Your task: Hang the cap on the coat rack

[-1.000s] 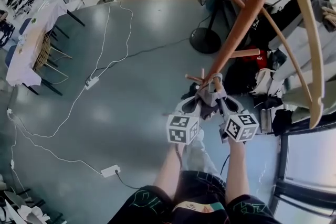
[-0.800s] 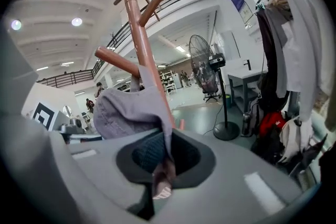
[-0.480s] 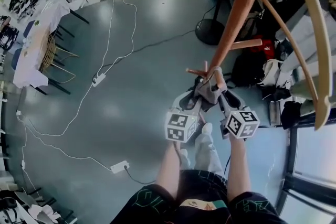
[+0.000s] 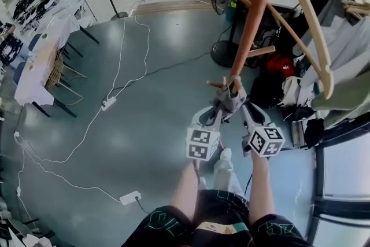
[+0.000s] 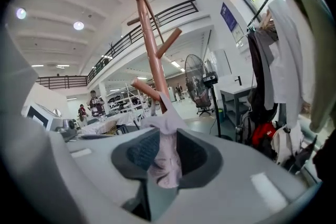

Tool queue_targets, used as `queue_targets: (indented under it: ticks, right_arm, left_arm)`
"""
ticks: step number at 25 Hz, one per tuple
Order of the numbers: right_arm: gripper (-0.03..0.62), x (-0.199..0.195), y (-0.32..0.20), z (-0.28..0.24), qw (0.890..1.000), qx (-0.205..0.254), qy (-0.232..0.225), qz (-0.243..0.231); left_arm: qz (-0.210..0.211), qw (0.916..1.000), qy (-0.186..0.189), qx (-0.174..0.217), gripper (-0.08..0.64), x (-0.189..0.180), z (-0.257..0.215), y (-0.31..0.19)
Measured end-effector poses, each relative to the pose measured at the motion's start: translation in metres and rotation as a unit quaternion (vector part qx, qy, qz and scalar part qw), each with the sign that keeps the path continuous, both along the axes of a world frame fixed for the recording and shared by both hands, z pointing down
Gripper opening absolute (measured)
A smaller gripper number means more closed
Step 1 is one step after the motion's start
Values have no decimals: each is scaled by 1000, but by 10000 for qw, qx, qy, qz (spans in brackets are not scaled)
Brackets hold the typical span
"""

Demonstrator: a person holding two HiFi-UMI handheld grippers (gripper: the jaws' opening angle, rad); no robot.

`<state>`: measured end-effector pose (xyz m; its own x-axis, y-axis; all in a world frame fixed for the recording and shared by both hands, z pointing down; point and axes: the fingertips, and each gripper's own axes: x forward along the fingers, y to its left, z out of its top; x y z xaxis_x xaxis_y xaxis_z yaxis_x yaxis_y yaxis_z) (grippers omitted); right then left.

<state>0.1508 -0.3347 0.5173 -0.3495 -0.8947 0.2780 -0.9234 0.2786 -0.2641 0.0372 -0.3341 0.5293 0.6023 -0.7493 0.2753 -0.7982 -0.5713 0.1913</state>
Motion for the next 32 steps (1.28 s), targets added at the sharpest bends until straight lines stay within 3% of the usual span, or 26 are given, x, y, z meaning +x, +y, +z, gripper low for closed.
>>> queue_targets:
  ticks: [6,8,13,16,22,25,29,32]
  right_arm:
    - [9,-13,13,-49,9972,742,-61,-100]
    - [4,-17,17,-65,9954,955,-43,-85]
    - [3,-25,28,-106,9904,1376,22,-103]
    - [3,-26,35,-131,9850,1705,129,-215]
    - [3,-32,29,-155,9801,1938,323,-272]
    - [3,-42,32,-155,9795,1890,592,-365]
    - [3,-40,38,-153,9715,1878,1419,-266]
    - [3,-46,40,-152,9695,1903,1514,-290]
  left_arm:
    - [-129,9983,273,501,9,-22,-48,4]
    - [-150,9961,458,746,9,-28,-71,8]
    - [-158,9815,1307,1389,9,-41,-136,25]
    - [-216,9746,1483,1662,9,-41,-161,32]
    - [-575,9746,785,2017,9,-48,-174,30]
    - [-726,9766,407,1985,9,-56,-172,25]
    - [-677,9784,416,1908,9,-55,-166,29]
    - [-746,9796,347,1833,9,-58,-160,27]
